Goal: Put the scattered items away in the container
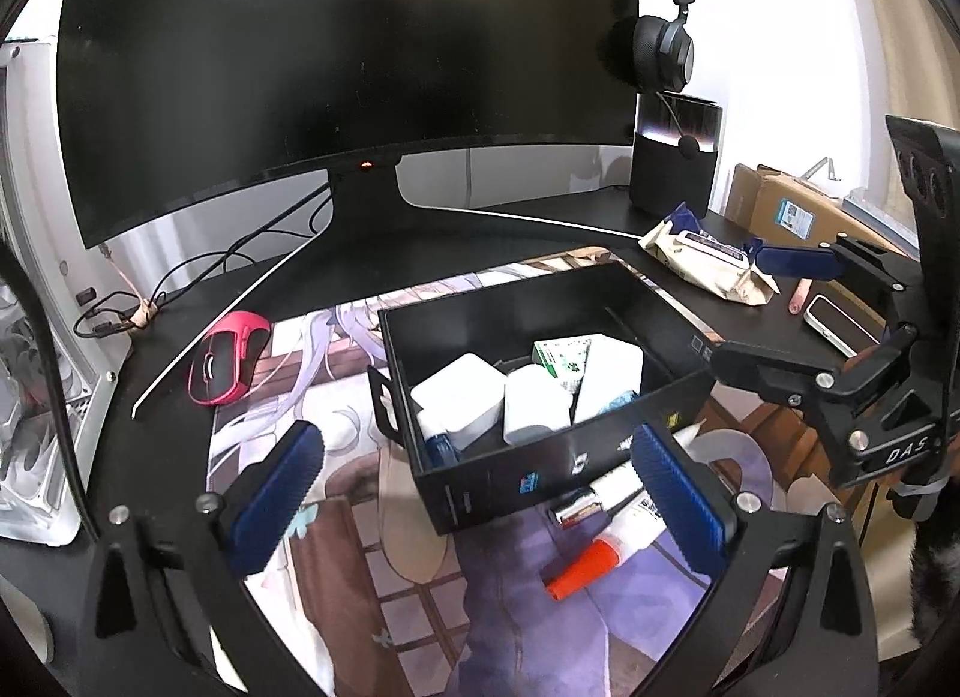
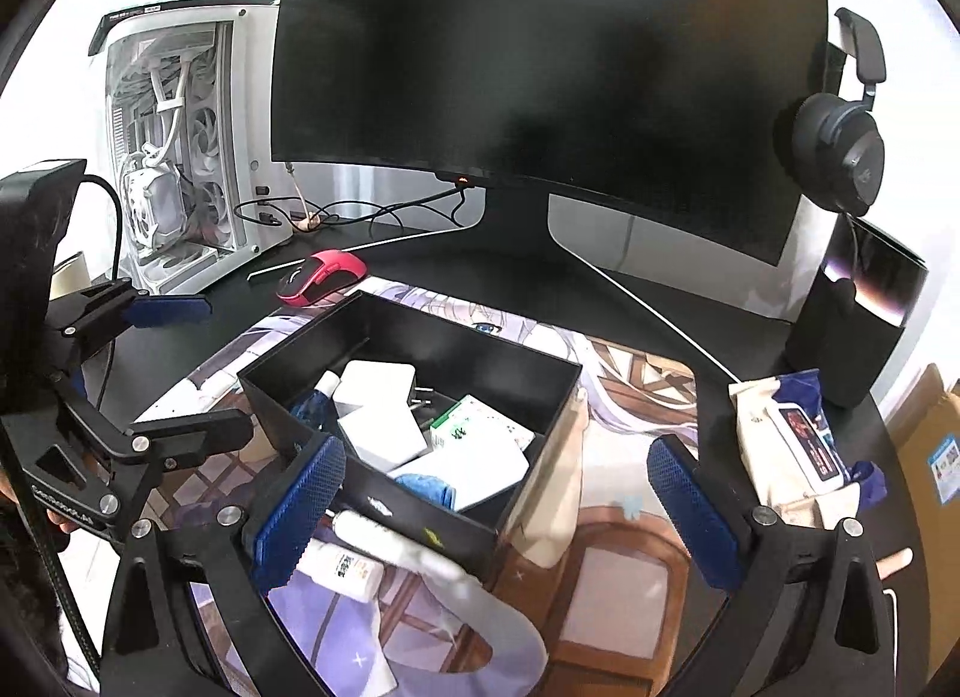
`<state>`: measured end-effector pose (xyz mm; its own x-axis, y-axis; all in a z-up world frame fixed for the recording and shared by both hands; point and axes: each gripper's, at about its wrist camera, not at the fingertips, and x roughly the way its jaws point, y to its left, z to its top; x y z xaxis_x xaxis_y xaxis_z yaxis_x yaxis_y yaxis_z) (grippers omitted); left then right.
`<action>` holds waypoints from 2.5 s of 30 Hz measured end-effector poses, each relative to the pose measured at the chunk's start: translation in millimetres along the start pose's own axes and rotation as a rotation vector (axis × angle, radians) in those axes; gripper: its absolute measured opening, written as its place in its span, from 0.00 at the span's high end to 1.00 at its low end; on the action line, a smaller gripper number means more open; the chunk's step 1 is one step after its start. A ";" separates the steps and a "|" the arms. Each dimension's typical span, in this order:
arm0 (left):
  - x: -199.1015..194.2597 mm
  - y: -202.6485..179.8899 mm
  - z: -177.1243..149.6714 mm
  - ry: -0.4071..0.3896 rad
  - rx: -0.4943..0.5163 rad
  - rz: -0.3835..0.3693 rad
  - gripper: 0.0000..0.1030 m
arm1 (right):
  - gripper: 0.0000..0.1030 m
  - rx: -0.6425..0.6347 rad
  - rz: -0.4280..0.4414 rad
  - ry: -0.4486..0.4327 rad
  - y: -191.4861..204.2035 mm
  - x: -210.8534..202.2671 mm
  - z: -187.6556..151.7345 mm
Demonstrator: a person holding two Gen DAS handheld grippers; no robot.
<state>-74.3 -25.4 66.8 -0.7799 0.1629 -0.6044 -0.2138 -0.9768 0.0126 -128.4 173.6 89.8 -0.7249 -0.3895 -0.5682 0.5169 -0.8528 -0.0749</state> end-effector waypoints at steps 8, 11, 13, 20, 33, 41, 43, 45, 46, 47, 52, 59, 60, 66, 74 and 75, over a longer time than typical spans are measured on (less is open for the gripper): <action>-3.5 -4.1 -12.4 0.009 -0.021 0.010 0.00 | 0.01 -0.003 -0.019 -0.010 2.1 -16.6 -11.4; -4.5 -6.5 -19.1 0.019 -0.034 0.040 0.00 | 0.01 0.004 -0.022 -0.013 3.7 -20.9 -15.2; -6.5 -8.6 -25.0 0.015 -0.053 0.075 0.00 | 0.01 0.008 -0.021 -0.014 5.7 -22.8 -18.3; -11.2 -23.3 -46.1 0.016 -0.124 0.156 0.00 | 0.01 0.035 -0.010 -0.019 7.8 -26.1 -29.8; -22.8 -38.4 -63.0 -0.024 -0.176 0.346 0.00 | 0.01 0.076 -0.019 -0.016 3.4 -33.0 -50.5; -18.7 -55.5 -70.9 0.030 -0.083 0.370 0.00 | 0.01 0.090 -0.023 -0.003 7.7 -33.9 -55.7; -17.9 -55.8 -71.0 0.037 -0.102 0.346 0.00 | 0.01 0.095 -0.026 0.001 9.2 -33.9 -58.4; -16.8 -56.5 -70.9 0.038 -0.109 0.338 0.00 | 0.01 0.102 -0.026 0.006 9.5 -32.7 -60.6; -15.7 -57.0 -71.4 0.037 -0.113 0.331 0.00 | 0.01 0.106 -0.024 0.009 9.2 -31.3 -61.4; -14.3 -57.4 -71.6 0.039 -0.113 0.325 0.00 | 0.01 0.108 -0.024 0.015 8.9 -29.3 -62.2; -7.5 -56.2 -73.7 0.052 -0.117 0.305 0.00 | 0.01 0.117 -0.023 0.029 6.5 -20.7 -63.1; -2.5 -44.2 -75.6 0.068 -0.158 0.287 0.00 | 0.01 0.121 -0.003 0.052 8.8 -6.6 -65.4; -2.1 -42.5 -76.0 0.069 -0.165 0.286 0.00 | 0.01 0.122 -0.001 0.057 9.2 -4.3 -66.2; 5.1 -40.1 -78.7 0.089 -0.184 0.271 0.00 | 0.01 0.134 0.007 0.077 9.2 4.1 -68.9; 8.2 -42.8 -77.6 0.097 -0.159 0.279 0.00 | 0.01 0.143 0.006 0.079 5.8 5.2 -69.5; 7.5 -42.4 -76.9 0.094 -0.159 0.277 0.00 | 0.01 0.143 0.006 0.080 5.7 5.8 -69.1</action>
<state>-25.8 6.5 0.5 -0.7363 -0.1184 -0.6662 0.0993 -0.9928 0.0668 -98.2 190.5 29.5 -0.6802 -0.3711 -0.6321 0.4470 -0.8935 0.0435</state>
